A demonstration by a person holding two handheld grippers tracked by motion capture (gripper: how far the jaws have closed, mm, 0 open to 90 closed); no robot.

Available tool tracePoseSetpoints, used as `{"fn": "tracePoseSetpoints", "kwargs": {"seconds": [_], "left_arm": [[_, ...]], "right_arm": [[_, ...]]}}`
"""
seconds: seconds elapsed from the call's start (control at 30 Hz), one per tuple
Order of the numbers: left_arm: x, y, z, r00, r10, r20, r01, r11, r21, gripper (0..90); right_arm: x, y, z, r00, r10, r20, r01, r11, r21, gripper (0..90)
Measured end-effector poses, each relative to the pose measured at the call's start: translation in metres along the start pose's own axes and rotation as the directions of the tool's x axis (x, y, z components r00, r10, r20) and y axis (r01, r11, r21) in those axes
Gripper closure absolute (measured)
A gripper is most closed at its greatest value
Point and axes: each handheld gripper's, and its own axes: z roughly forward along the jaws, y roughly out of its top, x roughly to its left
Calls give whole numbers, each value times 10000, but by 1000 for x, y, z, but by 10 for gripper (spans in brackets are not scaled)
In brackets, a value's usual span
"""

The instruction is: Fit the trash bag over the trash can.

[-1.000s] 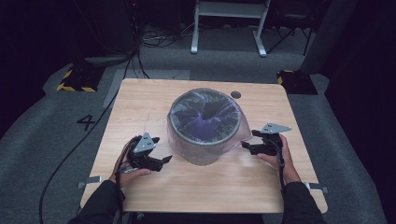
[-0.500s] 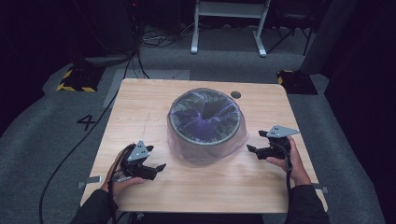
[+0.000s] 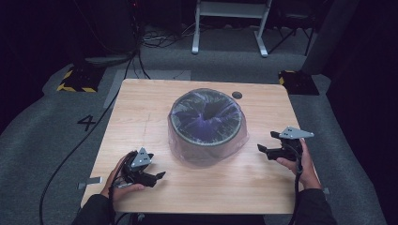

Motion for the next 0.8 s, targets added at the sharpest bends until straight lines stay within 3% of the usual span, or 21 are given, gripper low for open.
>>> {"fn": "tracePoseSetpoints", "kwargs": {"seconds": [0.17, 0.43, 0.8], "left_arm": [[0, -3, 1, 9997, -104, 210, 101, 9998, 169, 158], [-1, -7, 7, 9992, -244, 317, 226, 9983, 543, 157], [-1, -8, 8, 9993, -284, 259, 269, 9982, 541, 147]], "right_arm": [[2, 1, -9, 9997, 75, 229, -69, 9996, -261, 178], [11, 8, -19, 9998, -45, 203, 59, 9973, -726, 178], [20, 24, -22, 9998, -197, 83, 206, 9920, -1248, 176]]}}
